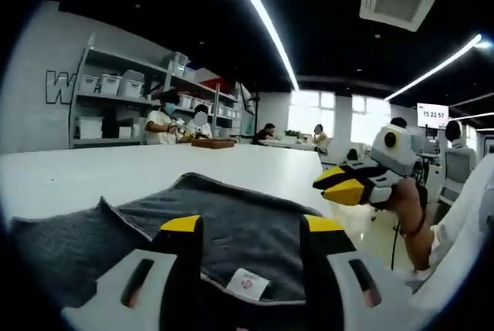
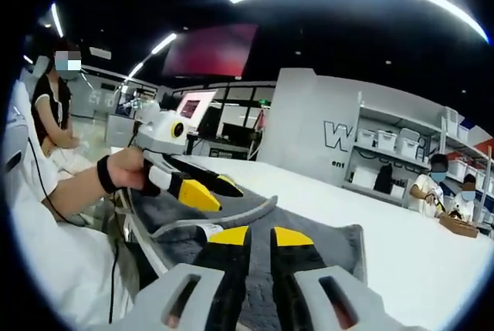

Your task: Open the folded towel by lifting each exposed corner and separating the folded layers until the towel lies flat within the target outline without major curled edges

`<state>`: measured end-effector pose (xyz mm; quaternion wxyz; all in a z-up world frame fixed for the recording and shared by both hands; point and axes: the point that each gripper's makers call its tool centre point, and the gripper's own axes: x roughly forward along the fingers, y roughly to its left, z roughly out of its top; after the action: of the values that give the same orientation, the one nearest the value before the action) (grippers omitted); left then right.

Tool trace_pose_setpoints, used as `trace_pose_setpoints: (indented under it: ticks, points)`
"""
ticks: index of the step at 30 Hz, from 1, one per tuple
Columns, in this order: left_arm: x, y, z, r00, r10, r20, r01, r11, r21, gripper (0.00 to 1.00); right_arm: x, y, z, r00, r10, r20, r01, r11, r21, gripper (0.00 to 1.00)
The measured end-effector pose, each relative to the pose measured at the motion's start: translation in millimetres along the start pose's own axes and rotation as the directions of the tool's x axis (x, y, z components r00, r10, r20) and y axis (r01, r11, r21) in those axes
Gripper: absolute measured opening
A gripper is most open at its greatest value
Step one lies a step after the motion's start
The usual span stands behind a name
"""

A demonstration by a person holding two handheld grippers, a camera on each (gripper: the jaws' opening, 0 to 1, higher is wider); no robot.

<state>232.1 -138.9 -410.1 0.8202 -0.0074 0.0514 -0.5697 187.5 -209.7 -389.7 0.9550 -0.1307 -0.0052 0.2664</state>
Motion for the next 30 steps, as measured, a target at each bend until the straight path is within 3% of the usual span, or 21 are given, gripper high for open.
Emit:
trace_pose_setpoints:
  ticks: [10,24,27,30]
  points:
    - [-19.9,-6.7,-4.5,1.0,0.02,0.017,-0.02,1.0,0.009,0.49,4.8,5.7,-3.0,1.0,0.016,-0.013,-0.016,1.0,-0.004,0.04]
    - [-35.6,-14.5,-18.5,0.997,0.073,-0.011,-0.073,0.996,0.048,0.49,6.6,10.4,-2.4,1.0,0.025,-0.013,-0.025,1.0,-0.01,0.04]
    - [-37.6,-17.9,-22.3,0.997,0.08,-0.024,-0.078,0.995,0.065,0.49,6.9,10.9,-3.0,1.0,0.025,-0.015,-0.025,1.0,-0.01,0.04]
    - [-42.3,-15.9,-26.8,0.992,0.113,-0.058,-0.105,0.986,0.133,0.48,6.4,12.0,-2.8,0.999,0.029,-0.014,-0.029,1.0,-0.011,0.04]
